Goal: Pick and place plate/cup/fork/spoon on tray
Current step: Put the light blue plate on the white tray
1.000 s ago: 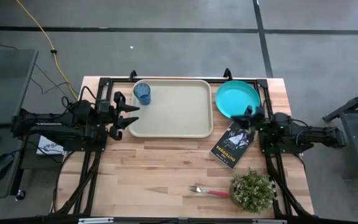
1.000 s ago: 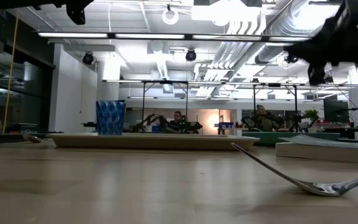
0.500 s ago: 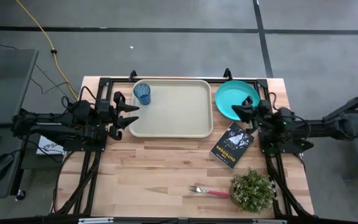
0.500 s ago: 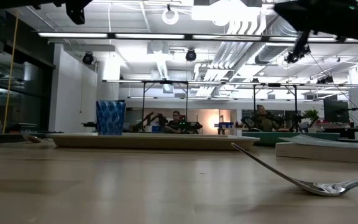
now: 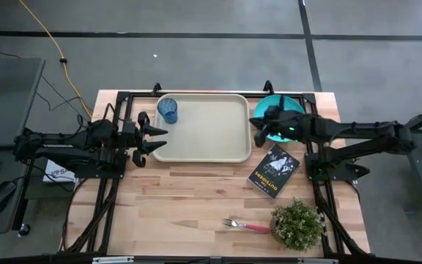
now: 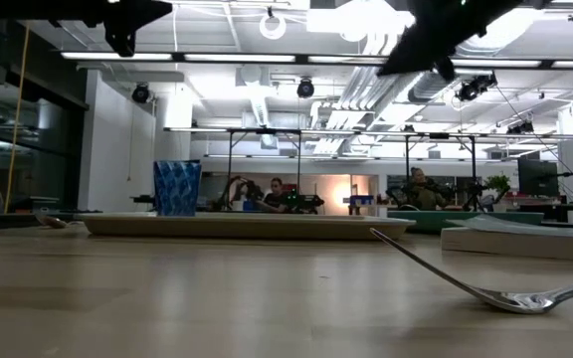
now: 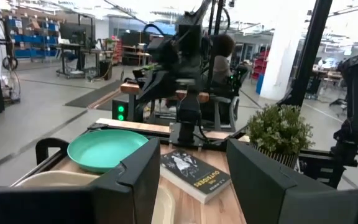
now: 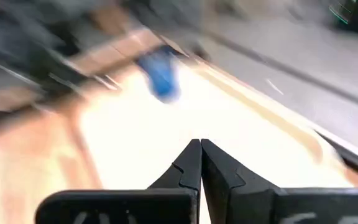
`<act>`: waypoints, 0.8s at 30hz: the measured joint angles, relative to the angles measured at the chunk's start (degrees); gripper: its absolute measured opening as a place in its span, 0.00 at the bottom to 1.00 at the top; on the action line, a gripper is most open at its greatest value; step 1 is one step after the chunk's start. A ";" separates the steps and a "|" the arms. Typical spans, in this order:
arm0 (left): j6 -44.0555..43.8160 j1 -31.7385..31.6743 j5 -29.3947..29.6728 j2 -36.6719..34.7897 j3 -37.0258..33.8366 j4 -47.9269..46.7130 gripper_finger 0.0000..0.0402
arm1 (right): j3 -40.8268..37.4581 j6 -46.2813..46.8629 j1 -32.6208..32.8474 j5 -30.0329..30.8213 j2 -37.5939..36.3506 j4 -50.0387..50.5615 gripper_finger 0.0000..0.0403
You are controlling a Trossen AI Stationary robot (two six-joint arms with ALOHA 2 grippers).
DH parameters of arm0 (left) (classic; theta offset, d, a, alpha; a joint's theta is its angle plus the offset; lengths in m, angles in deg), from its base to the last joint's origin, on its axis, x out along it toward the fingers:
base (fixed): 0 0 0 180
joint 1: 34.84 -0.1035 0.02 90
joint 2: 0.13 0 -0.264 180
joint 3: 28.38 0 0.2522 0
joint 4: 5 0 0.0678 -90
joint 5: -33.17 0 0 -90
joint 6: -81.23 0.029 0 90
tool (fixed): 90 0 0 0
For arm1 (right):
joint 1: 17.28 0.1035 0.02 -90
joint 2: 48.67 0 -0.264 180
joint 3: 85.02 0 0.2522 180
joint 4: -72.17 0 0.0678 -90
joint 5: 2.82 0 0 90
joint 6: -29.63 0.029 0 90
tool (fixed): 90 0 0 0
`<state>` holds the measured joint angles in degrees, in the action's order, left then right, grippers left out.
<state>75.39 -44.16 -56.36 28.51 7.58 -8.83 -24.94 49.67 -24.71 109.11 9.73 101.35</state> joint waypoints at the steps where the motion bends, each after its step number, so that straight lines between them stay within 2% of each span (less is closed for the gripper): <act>1: -0.06 0.00 0.00 0.00 0.00 -0.09 0.42 | 2.30 2.08 -0.63 1.60 1.36 6.47 0.02; 4: -0.18 0.00 0.00 0.00 0.00 0.04 0.42 | 6.62 8.83 -3.23 3.13 5.32 21.20 0.08; 7: -0.65 0.00 -0.01 0.00 0.00 0.12 0.42 | 6.55 12.79 -5.99 1.18 8.59 27.61 0.20; 11: -1.51 0.00 0.00 0.00 0.00 0.14 0.42 | 2.79 13.54 -9.30 -3.34 12.17 27.68 0.39; 16: -1.53 -0.01 -0.02 0.00 0.00 0.16 0.42 | -0.65 11.69 -11.08 -8.26 16.52 19.86 0.57; 19: -1.68 0.00 0.00 0.00 0.00 0.16 0.42 | -0.81 10.95 -11.71 -7.02 19.56 19.51 0.61; 24: -1.68 0.00 -0.01 0.00 0.00 0.16 0.42 | -0.85 10.72 -12.49 -4.71 24.23 18.79 0.62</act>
<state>73.70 -44.16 -56.37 28.51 7.58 -8.67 -25.79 60.39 -37.20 104.40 33.95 120.14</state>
